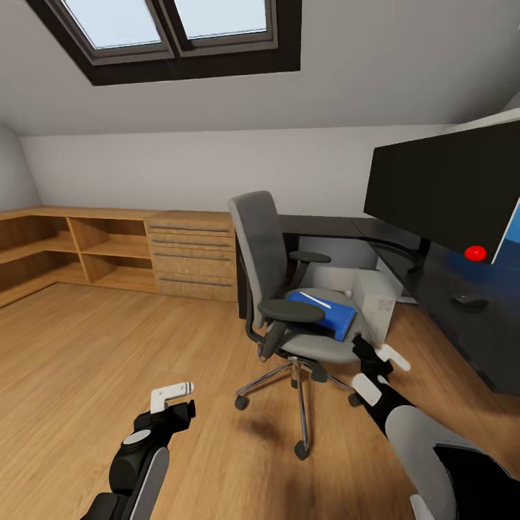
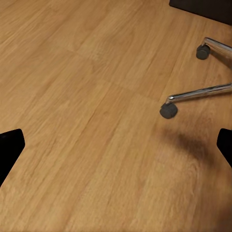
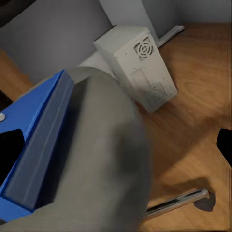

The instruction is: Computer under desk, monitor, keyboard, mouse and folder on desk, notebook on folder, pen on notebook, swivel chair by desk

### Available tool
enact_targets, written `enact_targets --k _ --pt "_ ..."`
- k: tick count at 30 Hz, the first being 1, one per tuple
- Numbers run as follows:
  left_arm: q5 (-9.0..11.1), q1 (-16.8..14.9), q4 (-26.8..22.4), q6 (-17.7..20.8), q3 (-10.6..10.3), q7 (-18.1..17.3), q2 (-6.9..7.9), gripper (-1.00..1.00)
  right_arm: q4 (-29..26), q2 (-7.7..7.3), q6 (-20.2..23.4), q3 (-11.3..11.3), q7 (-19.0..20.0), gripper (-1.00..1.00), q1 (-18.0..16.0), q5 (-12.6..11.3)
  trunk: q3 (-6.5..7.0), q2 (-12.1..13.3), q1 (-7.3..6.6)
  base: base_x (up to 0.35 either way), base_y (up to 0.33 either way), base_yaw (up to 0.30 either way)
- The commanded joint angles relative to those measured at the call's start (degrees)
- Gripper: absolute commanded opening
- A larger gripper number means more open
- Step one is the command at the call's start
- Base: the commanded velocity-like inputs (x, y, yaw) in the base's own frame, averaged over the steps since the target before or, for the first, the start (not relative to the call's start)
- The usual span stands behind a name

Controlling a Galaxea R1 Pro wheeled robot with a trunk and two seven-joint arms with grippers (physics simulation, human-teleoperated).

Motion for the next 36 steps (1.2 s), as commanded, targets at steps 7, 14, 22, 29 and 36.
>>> enact_targets --k 7,14,22,29,36 --pt "0.6 0.0 -0.1 0.1 0.0 0.6 0.0 1.0 0.0 -1.55 1.9 -0.3 0.0 1.0 0.0 -7.8 -0.06 0.0 -0.01 0.0 0.0 0.0" --pt "0.6 0.0 0.0 0.0 -0.2 0.4 0.04 1.0 -0.1 -2.67 2.6 -0.3 -0.1 1.0 0.0 -11.3 -0.06 0.0 -0.01 0.0 0.0 0.0" --pt "0.6 0.0 0.0 0.0 -0.3 0.2 0.15 1.0 -0.3 -2.68 2.0 -0.2 0.1 1.0 0.0 -13.1 -0.06 0.0 -0.01 0.0 0.0 0.0" --pt "0.6 0.0 0.1 0.0 -0.3 0.2 0.18 1.0 -0.3 -2.79 2.2 -0.2 0.2 1.0 0.0 -13.5 -0.06 0.0 -0.01 0.0 0.0 0.0" --pt "0.6 0.0 0.1 0.0 -0.3 0.2 0.18 1.0 -0.3 -2.77 2.2 -0.3 0.1 1.0 0.0 -13.5 -0.06 0.0 -0.01 0.0 0.0 0.0"
